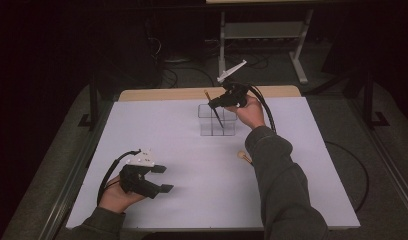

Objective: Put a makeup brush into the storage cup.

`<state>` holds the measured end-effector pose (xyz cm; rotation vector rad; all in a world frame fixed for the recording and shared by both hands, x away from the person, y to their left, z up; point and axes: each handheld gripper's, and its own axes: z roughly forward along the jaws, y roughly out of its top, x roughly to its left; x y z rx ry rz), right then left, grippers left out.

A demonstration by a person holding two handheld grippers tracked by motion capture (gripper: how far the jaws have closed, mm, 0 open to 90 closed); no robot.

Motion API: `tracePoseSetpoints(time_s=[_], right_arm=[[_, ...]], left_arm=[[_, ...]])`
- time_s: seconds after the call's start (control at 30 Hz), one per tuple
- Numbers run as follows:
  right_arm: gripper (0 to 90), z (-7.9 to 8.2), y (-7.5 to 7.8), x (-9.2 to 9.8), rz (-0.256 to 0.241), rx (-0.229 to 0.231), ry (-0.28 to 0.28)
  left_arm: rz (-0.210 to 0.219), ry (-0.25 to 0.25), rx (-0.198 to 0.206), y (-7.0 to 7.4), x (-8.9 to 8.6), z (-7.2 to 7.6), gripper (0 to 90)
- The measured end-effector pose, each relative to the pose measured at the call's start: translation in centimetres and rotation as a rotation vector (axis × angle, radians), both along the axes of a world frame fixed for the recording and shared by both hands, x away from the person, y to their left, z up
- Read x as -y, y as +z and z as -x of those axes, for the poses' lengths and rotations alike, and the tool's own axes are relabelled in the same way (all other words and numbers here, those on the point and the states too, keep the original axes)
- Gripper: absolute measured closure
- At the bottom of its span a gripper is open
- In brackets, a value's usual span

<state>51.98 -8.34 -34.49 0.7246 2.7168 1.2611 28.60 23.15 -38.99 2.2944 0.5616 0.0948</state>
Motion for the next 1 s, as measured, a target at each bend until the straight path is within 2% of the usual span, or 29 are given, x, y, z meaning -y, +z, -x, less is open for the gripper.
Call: tracePoseSetpoints(time_s=[0.03, 0.2, 0.73, 0.83, 0.93, 1.0], right_arm=[[81.7, -0.1, -0.1, 0.1, 0.003, 0.009, 0.005], [81.6, 0.2, -0.1, 0.4, 0.002, -0.015, -0.011], [81.2, 0.5, -0.9, 1.0, 0.016, -0.028, -0.027], [75.0, 0.6, -1.1, 1.0, 0.001, -0.053, -0.047], [73.3, 0.7, -1.2, 1.1, 0.012, -0.057, -0.052], [72.3, 0.7, -1.2, 1.3, 0.019, -0.044, -0.048]], left_arm=[[-0.003, -0.001, -0.001, 0.0, 0.0, 0.0, 29.1], [-0.005, -0.002, -0.003, -0.1, 0.0, -0.1, 29.1], [-0.005, -0.003, -0.005, -0.1, 0.2, 0.0, 29.1], [-0.006, -0.002, -0.009, -0.1, 0.2, 0.0, 28.9], [-0.010, -0.012, 0.005, 0.0, 0.2, -0.1, 28.7], [-0.009, -0.010, 0.004, 0.0, 0.3, 0.0, 28.7]])
